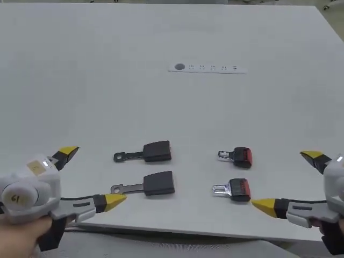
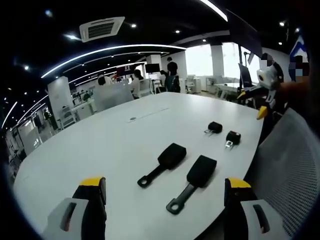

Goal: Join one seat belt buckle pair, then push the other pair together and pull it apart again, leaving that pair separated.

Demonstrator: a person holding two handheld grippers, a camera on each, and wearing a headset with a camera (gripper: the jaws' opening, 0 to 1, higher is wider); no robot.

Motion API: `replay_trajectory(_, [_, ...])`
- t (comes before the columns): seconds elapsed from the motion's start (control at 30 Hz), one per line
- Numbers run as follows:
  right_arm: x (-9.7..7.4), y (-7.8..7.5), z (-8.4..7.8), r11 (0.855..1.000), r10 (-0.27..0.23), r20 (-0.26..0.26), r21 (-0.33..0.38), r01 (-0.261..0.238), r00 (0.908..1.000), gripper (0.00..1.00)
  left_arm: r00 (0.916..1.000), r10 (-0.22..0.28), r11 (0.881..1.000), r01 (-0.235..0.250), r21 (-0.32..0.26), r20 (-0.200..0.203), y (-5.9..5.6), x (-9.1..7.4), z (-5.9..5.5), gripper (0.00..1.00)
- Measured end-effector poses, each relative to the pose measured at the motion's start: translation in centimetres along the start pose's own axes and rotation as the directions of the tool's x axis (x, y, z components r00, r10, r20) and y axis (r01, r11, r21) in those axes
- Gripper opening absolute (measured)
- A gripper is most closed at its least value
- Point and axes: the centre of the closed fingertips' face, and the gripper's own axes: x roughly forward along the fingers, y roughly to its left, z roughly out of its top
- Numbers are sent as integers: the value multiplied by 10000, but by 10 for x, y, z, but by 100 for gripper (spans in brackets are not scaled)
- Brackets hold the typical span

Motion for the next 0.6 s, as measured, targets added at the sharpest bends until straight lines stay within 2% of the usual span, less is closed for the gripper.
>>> replay_trajectory(0.37, [1, 0, -6, 9997, -56, -36, 231, 57, 10000, 100, 10000, 65, 10000, -65, 15, 7, 1, 0, 0, 100])
replay_trajectory(0.6, [1, 0, -4, 10000, -26, -27, -76, 25, 10000, 99, 10000, 27, 10000, -27, 31, -24, 0, 0, 0, 100])
